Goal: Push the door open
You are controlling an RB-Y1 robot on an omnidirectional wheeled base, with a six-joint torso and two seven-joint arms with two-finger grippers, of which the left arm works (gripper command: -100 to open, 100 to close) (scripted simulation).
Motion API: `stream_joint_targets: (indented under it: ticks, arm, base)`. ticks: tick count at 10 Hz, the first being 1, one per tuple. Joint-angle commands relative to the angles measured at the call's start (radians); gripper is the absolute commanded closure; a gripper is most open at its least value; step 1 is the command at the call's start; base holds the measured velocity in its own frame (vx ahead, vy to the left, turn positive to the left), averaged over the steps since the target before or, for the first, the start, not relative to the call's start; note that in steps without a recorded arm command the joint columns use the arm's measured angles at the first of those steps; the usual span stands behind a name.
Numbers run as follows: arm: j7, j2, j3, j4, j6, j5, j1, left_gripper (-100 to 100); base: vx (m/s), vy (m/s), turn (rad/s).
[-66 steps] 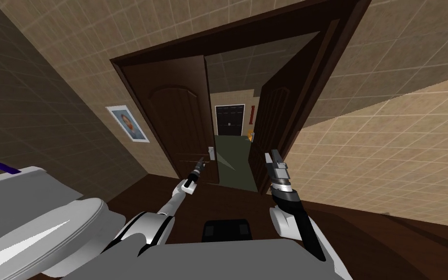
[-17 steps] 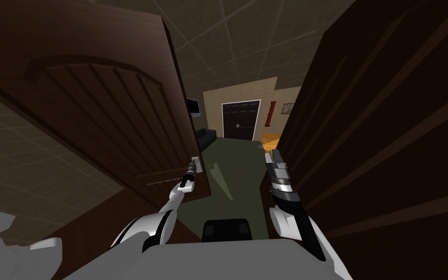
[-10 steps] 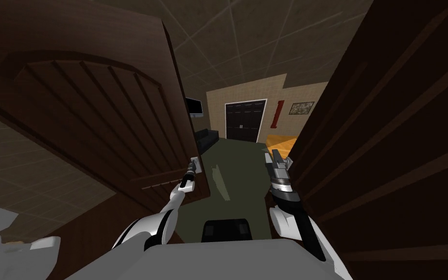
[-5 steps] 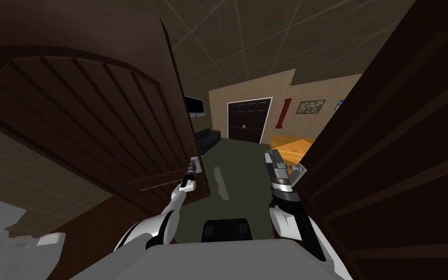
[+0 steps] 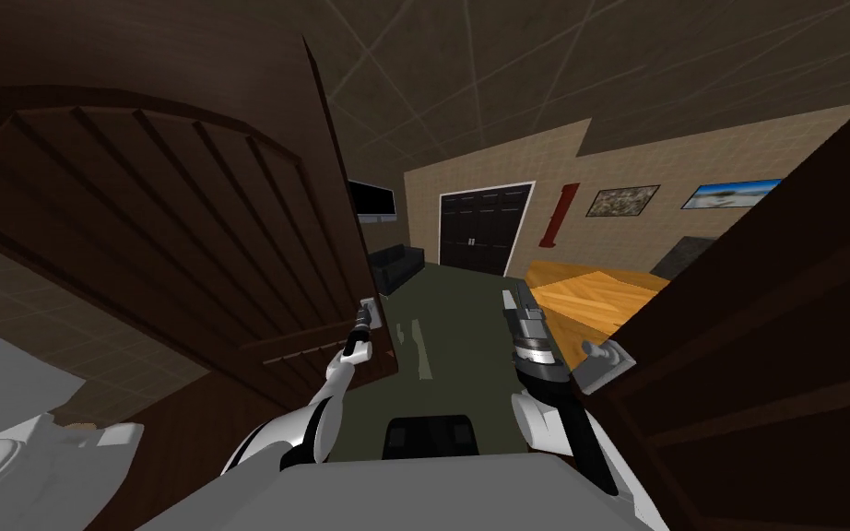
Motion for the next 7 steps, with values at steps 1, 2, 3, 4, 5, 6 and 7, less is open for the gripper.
stream_joint_targets:
  ticks: [1, 2, 3, 4, 5, 6, 7]
  arm:
    - [0.000, 0.000, 0.000, 0.000, 0.000, 0.000, 0.000, 100]
    - [-0.007, 0.008, 0.018, -0.004, -0.001, 0.006, 0.001, 100]
    - [-0.008, 0.010, 0.022, -0.004, -0.001, 0.007, 0.001, 100]
    - [-0.013, 0.015, 0.035, -0.005, -0.001, 0.011, 0.004, 100]
    - [-0.016, 0.020, 0.045, -0.005, -0.001, 0.014, 0.005, 100]
    - [-0.016, 0.020, 0.045, -0.005, -0.001, 0.014, 0.005, 100]
    - [-0.022, 0.026, 0.061, -0.006, -0.001, 0.019, 0.008, 100]
  base:
    - [0.099, -0.023, 0.030]
    - [0.139, -0.047, 0.033]
    - [0.189, -0.074, 0.064]
    - [0.234, -0.060, 0.068]
    - [0.209, -0.051, 0.053]
    - [0.137, -0.038, 0.027]
    - [0.145, -0.031, 0.021]
